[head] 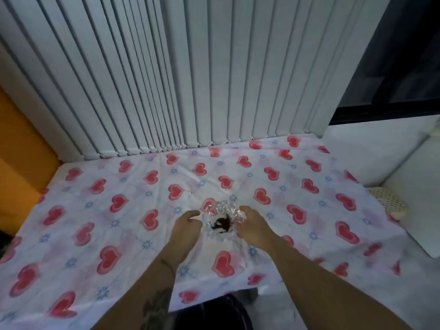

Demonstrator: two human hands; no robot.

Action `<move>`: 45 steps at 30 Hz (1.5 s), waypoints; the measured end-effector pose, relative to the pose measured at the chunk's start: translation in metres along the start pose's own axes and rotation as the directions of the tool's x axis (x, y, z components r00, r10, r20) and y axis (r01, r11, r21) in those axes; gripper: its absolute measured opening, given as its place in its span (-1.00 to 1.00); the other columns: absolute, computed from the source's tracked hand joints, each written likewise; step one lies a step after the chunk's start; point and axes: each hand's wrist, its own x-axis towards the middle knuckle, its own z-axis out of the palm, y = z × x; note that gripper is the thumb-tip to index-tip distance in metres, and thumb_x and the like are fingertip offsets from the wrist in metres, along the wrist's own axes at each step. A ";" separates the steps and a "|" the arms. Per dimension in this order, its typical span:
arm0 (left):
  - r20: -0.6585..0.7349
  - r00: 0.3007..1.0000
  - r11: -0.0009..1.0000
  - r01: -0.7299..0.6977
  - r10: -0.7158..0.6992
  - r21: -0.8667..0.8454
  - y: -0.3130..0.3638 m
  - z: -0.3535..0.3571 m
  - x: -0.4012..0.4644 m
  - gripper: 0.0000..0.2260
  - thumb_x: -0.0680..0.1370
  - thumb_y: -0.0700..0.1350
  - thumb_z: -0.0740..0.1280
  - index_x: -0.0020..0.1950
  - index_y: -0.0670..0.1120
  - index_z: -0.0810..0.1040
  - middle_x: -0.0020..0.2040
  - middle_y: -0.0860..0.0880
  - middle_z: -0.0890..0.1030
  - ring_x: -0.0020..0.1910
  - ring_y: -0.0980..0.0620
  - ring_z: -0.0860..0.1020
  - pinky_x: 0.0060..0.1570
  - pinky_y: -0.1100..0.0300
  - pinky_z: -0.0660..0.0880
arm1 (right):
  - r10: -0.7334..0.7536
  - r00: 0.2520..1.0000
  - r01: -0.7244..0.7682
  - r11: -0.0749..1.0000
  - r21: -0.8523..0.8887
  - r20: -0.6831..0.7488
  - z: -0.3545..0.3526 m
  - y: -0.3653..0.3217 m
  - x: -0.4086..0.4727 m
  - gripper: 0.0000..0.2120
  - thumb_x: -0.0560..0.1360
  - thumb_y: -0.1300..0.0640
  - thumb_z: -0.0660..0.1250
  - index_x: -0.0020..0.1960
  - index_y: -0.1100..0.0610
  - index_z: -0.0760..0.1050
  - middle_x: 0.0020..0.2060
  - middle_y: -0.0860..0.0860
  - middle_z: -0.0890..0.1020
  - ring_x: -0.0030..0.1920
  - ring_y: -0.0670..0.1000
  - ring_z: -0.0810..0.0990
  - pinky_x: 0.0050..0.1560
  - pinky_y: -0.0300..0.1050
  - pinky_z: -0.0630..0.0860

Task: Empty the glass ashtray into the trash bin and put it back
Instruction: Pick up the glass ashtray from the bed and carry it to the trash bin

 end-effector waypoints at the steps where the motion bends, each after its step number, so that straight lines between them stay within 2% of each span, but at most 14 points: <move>1: -0.009 1.000 0.999 -0.016 0.016 0.048 -0.002 0.007 0.004 -0.60 0.57 -0.25 0.23 0.41 -0.05 0.49 -0.10 -0.10 0.59 -0.23 -0.08 0.53 -0.17 0.10 0.48 | 0.017 1.000 -0.017 1.000 0.016 -0.018 0.004 0.008 0.014 -0.48 0.55 0.19 0.27 0.50 0.19 0.33 0.38 0.20 0.49 0.26 0.20 0.57 0.22 0.08 0.56; 4: -0.030 0.999 0.997 -0.020 0.022 0.076 -0.011 0.027 0.014 -0.50 0.60 -0.25 0.23 0.54 0.03 0.35 0.07 0.09 0.50 -0.29 0.07 0.53 -0.33 0.28 0.48 | 0.023 1.000 -0.024 0.999 0.044 0.018 0.021 0.059 0.065 -0.29 0.41 0.07 0.26 0.56 0.01 0.23 0.41 0.15 0.47 0.29 0.21 0.56 0.21 0.07 0.57; 9: -0.044 0.999 0.993 -0.025 0.030 0.114 -0.012 0.049 0.028 -0.40 0.60 -0.23 0.25 0.61 0.07 0.19 -0.12 0.24 0.47 -0.28 0.10 0.55 -0.31 0.27 0.55 | -0.026 0.999 0.027 0.997 0.067 -0.023 0.033 0.058 0.078 -0.26 0.36 -0.25 0.17 0.52 -0.08 0.26 0.41 -0.03 0.44 0.39 0.07 0.46 0.37 0.18 0.47; 11: -0.066 0.997 0.988 -0.019 0.029 0.151 -0.011 0.053 0.034 -0.41 0.59 -0.22 0.29 0.59 0.04 0.22 -0.03 0.17 0.53 -0.24 0.16 0.53 -0.47 0.46 0.45 | -0.045 0.998 0.046 0.999 0.022 -0.039 0.027 0.036 0.065 -0.31 0.47 -0.20 0.19 0.55 -0.04 0.22 0.43 0.01 0.40 0.43 0.11 0.41 0.41 0.20 0.42; 14: -0.090 0.996 0.986 0.016 -0.001 0.166 -0.011 0.059 0.047 -0.41 0.54 -0.24 0.34 0.55 -0.01 0.30 0.35 -0.06 0.52 -0.01 0.05 0.56 -0.47 0.45 0.44 | -0.056 0.996 0.055 0.998 -0.018 -0.062 0.032 0.032 0.063 -0.34 0.55 -0.05 0.27 0.59 0.07 0.17 0.46 0.15 0.36 0.43 0.23 0.39 0.41 0.23 0.42; 18: -0.097 0.995 0.964 0.054 -0.029 0.260 -0.014 0.062 0.053 -0.48 0.52 -0.25 0.32 0.48 -0.07 0.35 0.30 -0.11 0.52 -0.03 0.01 0.55 -0.61 0.47 0.38 | -0.036 0.998 0.036 0.999 0.005 -0.056 0.038 0.034 0.063 -0.31 0.46 -0.19 0.27 0.54 -0.03 0.22 0.35 0.11 0.43 0.34 0.20 0.45 0.29 0.25 0.51; 23: -0.074 0.994 0.965 0.094 -0.078 0.246 -0.013 0.057 0.036 -0.57 0.53 -0.30 0.31 0.37 -0.02 0.43 -0.04 0.04 0.60 -0.19 0.04 0.63 -0.42 0.21 0.58 | -0.018 1.000 0.020 0.992 0.122 -0.019 0.032 0.035 0.045 -0.35 0.42 -0.10 0.27 0.50 -0.05 0.27 0.31 0.02 0.42 0.34 0.12 0.45 0.32 0.16 0.49; 28: -0.030 0.995 0.962 0.100 -0.095 0.253 -0.014 0.048 0.011 -0.53 0.52 -0.32 0.26 0.41 -0.02 0.46 -0.01 -0.03 0.67 -0.17 -0.10 0.68 -0.45 0.21 0.55 | 0.031 0.999 -0.025 0.956 0.291 -0.016 0.028 0.039 0.018 -0.44 0.48 0.07 0.35 0.45 -0.02 0.32 0.25 0.03 0.38 0.22 0.06 0.46 0.32 0.11 0.48; 31: 0.023 0.998 0.962 0.048 -0.056 0.270 -0.016 0.035 -0.006 -0.52 0.54 -0.30 0.26 0.44 -0.01 0.44 0.06 -0.03 0.65 -0.17 0.03 0.64 -0.52 0.32 0.50 | 0.119 0.992 -0.091 0.908 0.408 -0.043 0.038 0.039 0.002 -0.41 0.38 0.18 0.25 0.39 -0.09 0.33 0.28 0.16 0.44 0.08 0.17 0.52 -0.15 -0.05 0.55; 33: 0.072 0.997 0.961 -0.002 -0.019 0.278 -0.018 0.025 -0.020 -0.51 0.54 -0.27 0.28 0.47 0.01 0.41 0.07 0.00 0.64 -0.16 0.03 0.66 -0.36 0.20 0.65 | 0.146 0.988 -0.104 0.882 0.459 -0.058 0.047 0.040 -0.010 -0.37 0.34 0.16 0.23 0.39 -0.15 0.29 0.24 0.17 0.49 0.06 0.19 0.57 -0.26 -0.15 0.46; 35: 0.144 0.990 0.964 -0.040 0.002 0.262 -0.020 0.011 -0.036 -0.53 0.55 -0.24 0.29 0.45 0.04 0.41 0.06 0.01 0.63 -0.12 -0.01 0.68 -0.26 0.08 0.69 | 0.145 0.984 -0.080 0.878 0.473 -0.104 0.056 0.036 -0.033 -0.42 0.43 0.25 0.21 0.39 -0.10 0.27 0.19 0.15 0.53 0.11 0.16 0.61 -0.15 -0.10 0.54; 40: 0.270 0.958 0.954 -0.166 0.096 0.249 -0.041 -0.036 -0.074 -0.61 0.58 -0.24 0.26 0.38 0.05 0.47 0.00 0.08 0.58 -0.25 0.04 0.60 -0.40 0.25 0.54 | 0.191 0.969 -0.087 0.858 0.507 -0.157 0.096 0.019 -0.101 -0.52 0.49 0.32 0.11 0.25 -0.17 0.30 0.06 0.09 0.62 0.04 0.14 0.65 0.02 0.13 0.65; 43: 0.310 0.943 0.954 -0.199 0.124 0.226 -0.062 -0.067 -0.098 -0.54 0.56 -0.26 0.24 0.42 0.08 0.48 0.23 -0.03 0.55 -0.12 0.02 0.65 -0.25 0.16 0.61 | 0.207 0.956 -0.061 0.835 0.546 -0.209 0.130 0.010 -0.139 -0.50 0.45 0.24 0.15 0.27 -0.22 0.33 0.08 0.03 0.64 0.02 0.10 0.68 0.09 0.20 0.65; 45: 0.332 0.934 0.963 -0.200 0.132 0.178 -0.072 -0.085 -0.115 -0.62 0.57 -0.23 0.27 0.33 0.10 0.52 0.18 -0.01 0.57 0.00 -0.01 0.64 -0.04 0.05 0.65 | 0.225 0.950 -0.062 0.813 0.579 -0.216 0.147 0.005 -0.160 -0.48 0.40 0.15 0.21 0.31 -0.22 0.35 0.09 -0.05 0.64 0.07 0.04 0.66 0.19 0.17 0.60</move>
